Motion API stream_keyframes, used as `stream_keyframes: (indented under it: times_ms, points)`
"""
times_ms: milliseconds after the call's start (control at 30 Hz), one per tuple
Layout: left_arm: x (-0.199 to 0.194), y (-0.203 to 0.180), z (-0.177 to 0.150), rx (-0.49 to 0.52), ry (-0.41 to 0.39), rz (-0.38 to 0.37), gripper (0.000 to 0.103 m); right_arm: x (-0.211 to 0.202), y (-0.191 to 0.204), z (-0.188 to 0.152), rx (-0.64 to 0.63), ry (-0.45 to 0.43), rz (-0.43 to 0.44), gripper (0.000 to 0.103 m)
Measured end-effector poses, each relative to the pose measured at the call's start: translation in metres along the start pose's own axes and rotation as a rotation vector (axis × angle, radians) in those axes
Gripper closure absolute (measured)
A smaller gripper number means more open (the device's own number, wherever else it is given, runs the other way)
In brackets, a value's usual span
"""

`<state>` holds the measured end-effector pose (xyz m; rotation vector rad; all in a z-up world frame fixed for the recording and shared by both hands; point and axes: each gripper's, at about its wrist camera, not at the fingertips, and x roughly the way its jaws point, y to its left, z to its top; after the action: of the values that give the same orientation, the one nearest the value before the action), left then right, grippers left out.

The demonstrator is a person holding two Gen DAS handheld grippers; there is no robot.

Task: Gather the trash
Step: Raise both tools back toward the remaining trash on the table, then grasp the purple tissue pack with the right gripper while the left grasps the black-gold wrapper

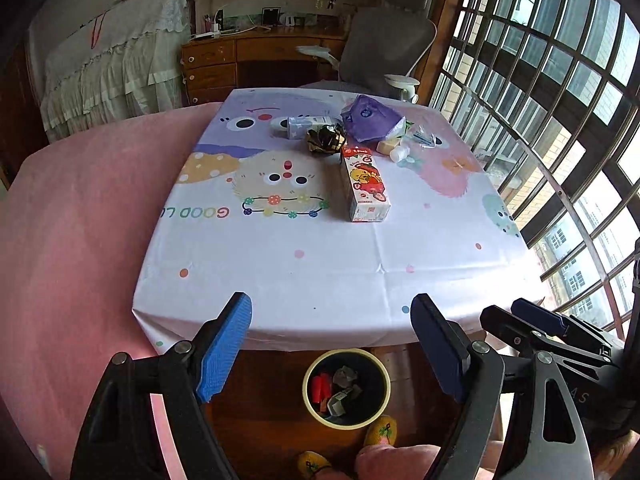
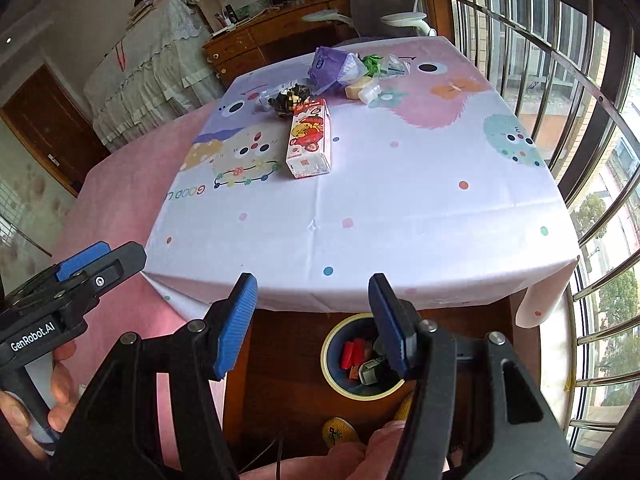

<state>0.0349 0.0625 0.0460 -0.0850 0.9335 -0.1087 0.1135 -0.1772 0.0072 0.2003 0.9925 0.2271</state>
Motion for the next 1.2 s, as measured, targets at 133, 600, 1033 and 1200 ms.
stream_keyframes:
  times_ms: [133,600,1033,1200]
  points:
    - [0.0,-0.002,0.032,-0.008,0.005,-0.01,0.022,-0.012,0.01,0.033,-0.09,-0.051,-0.049,0.048]
    - [0.121,-0.024,0.162,-0.086,0.08,0.03,0.022,0.106,-0.034,0.217,-0.19,0.04,0.023,0.056]
    - [0.281,-0.009,0.245,-0.221,0.214,0.176,0.022,0.29,-0.066,0.334,-0.292,0.233,0.099,0.056]
    - [0.319,0.002,0.253,-0.253,0.261,0.199,0.022,0.323,-0.062,0.326,-0.351,0.267,0.133,0.073]
